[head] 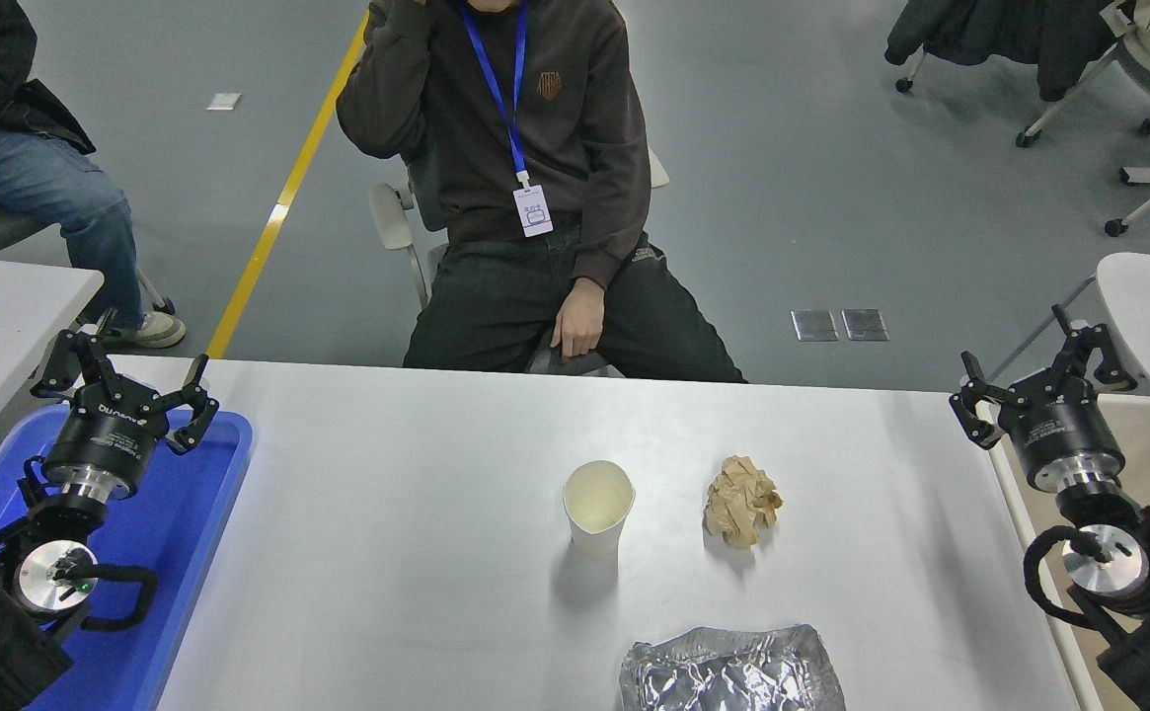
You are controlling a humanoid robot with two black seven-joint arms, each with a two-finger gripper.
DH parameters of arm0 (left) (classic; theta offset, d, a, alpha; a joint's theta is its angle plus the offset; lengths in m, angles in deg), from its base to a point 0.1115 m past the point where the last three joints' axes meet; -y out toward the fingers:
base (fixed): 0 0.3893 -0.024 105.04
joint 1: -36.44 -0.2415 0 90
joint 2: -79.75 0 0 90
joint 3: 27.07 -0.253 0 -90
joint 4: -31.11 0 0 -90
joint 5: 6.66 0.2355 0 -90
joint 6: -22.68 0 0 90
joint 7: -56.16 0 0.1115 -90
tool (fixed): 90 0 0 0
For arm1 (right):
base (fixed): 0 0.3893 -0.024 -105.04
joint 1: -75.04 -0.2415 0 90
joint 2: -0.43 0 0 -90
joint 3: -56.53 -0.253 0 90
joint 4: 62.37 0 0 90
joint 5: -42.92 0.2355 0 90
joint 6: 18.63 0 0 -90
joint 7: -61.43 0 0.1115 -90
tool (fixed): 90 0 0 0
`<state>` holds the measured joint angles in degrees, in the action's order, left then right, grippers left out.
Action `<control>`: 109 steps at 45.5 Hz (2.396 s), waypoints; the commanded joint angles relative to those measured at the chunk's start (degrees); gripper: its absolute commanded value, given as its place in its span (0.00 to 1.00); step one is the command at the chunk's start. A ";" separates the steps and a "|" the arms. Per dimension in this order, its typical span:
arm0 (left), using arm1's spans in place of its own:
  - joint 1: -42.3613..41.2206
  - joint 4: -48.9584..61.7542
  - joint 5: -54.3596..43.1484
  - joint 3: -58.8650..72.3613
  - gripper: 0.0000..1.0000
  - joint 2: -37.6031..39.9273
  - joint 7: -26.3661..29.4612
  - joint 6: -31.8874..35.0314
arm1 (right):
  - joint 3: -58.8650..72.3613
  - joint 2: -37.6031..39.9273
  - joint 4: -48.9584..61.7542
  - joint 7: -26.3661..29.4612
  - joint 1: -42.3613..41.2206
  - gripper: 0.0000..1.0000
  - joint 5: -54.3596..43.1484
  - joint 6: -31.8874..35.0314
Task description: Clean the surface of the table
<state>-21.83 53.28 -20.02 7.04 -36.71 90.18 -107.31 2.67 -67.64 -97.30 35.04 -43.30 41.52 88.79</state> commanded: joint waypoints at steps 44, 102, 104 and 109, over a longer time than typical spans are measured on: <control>0.00 -0.02 0.00 0.00 1.00 0.00 -0.01 0.00 | 0.15 -0.22 -0.49 0.20 -0.84 0.99 -1.49 0.52; 0.09 -0.02 0.00 0.09 1.00 0.00 -0.09 -0.09 | 1.03 4.70 -11.73 3.27 3.11 0.99 -1.40 1.04; 0.09 0.06 0.00 0.09 1.00 0.09 -0.09 0.00 | 1.03 5.31 -12.88 4.24 3.29 0.99 -1.40 1.04; 0.09 0.06 0.00 0.09 1.00 0.00 -0.01 -0.09 | 1.03 6.98 -14.37 6.17 3.29 0.99 -1.84 1.13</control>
<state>-21.74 53.32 -20.02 7.11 -36.66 90.13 -107.37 3.63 -64.06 -106.38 38.31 -41.10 40.43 89.72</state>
